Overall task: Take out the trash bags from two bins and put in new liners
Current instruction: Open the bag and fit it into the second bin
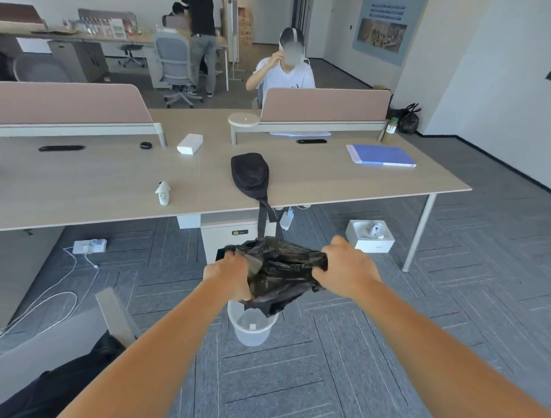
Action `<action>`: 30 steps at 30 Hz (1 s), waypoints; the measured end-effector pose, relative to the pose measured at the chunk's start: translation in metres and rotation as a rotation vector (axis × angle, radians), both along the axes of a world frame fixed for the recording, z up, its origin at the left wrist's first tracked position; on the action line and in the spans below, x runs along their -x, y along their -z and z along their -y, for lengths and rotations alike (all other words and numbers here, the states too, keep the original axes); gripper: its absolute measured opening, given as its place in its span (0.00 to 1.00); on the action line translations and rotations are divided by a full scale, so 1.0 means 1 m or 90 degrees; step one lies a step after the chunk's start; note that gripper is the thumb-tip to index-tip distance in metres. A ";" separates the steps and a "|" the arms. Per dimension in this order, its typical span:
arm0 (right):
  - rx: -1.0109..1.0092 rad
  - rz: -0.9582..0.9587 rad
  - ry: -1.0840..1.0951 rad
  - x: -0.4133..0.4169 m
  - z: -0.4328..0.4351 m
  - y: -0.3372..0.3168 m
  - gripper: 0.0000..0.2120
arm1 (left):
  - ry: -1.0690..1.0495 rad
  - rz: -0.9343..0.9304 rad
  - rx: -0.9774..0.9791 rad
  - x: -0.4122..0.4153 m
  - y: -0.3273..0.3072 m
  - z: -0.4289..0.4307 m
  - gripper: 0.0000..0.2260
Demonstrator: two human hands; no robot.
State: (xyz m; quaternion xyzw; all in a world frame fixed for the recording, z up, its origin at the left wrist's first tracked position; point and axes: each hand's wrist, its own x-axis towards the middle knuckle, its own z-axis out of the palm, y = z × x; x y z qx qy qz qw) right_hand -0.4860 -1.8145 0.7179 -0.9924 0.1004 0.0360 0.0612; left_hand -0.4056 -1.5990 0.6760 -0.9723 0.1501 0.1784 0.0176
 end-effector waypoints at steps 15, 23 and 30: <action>0.173 -0.294 0.101 0.015 0.008 0.022 0.37 | -0.051 -0.196 0.167 -0.018 0.016 -0.030 0.32; -0.011 -0.270 0.128 0.005 0.018 0.035 0.37 | -0.081 -0.003 0.192 -0.017 0.022 -0.029 0.13; -0.026 -0.048 0.159 -0.005 0.005 0.043 0.29 | -0.059 0.053 0.037 -0.016 0.027 -0.038 0.31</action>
